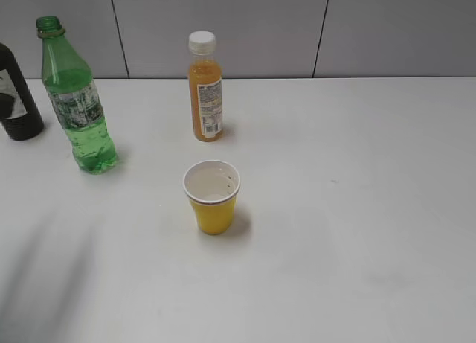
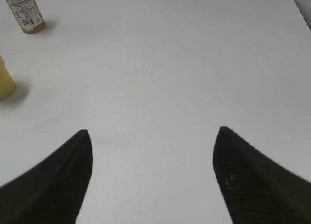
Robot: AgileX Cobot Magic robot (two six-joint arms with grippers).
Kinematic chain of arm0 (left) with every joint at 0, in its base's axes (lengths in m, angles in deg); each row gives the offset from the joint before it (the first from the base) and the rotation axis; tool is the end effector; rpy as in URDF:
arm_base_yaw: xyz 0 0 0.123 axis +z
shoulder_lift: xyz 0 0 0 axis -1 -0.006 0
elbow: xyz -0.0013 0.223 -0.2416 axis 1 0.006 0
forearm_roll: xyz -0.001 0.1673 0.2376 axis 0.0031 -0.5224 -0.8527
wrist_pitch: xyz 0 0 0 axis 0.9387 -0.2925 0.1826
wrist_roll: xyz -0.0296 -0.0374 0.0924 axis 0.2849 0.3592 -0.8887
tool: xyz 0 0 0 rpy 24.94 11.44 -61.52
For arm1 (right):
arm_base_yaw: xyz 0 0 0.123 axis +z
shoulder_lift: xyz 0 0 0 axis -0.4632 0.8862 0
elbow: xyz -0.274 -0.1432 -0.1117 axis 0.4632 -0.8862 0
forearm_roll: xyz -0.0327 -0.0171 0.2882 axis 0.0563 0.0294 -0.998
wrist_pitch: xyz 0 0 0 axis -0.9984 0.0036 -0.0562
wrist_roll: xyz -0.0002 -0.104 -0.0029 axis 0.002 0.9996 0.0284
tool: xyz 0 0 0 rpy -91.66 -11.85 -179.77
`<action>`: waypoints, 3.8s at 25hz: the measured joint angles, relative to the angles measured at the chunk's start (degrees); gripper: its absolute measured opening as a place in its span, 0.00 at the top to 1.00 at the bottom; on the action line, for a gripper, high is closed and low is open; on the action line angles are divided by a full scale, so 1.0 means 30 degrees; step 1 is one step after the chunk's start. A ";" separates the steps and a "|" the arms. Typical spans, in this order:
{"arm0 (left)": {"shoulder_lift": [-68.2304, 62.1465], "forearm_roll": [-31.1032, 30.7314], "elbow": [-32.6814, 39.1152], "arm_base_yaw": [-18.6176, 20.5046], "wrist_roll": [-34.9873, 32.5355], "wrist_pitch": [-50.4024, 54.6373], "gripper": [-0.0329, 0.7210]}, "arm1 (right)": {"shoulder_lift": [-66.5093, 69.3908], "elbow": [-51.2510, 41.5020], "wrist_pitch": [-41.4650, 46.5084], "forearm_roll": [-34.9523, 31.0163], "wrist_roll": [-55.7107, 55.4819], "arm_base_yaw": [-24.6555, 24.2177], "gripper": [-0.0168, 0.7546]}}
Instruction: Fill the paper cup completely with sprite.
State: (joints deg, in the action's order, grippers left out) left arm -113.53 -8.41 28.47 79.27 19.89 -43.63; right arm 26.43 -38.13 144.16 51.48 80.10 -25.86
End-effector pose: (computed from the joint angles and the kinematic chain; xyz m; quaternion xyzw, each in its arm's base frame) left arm 0.2293 -0.0464 0.2849 0.1584 0.8592 -0.0234 0.4860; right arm 0.0108 0.0161 0.2747 -0.0452 0.8391 0.0775 0.5365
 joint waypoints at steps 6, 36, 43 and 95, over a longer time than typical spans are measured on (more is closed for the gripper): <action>0.1862 -0.1273 -0.3162 0.2149 -0.0020 0.7303 0.17 | 0.0000 0.0000 0.0000 0.0000 0.0000 0.0000 0.21; 1.4618 -0.1105 -0.0554 0.3496 0.1912 1.5900 0.17 | 0.0000 0.0000 0.0000 0.0000 0.0000 0.0000 0.21; 1.7844 -0.2539 0.0035 0.3496 0.2444 1.6485 0.17 | 0.0000 0.0000 0.0000 0.0000 0.0000 0.0000 0.21; 1.9940 -0.3799 0.1719 0.1607 0.5290 1.6020 0.18 | 0.0000 -0.0033 -0.0092 -0.0037 0.0000 0.0000 0.21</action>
State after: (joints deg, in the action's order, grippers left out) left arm -53.71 -19.81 33.63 84.09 35.76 4.43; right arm 26.43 -38.23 143.88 51.37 80.10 -25.86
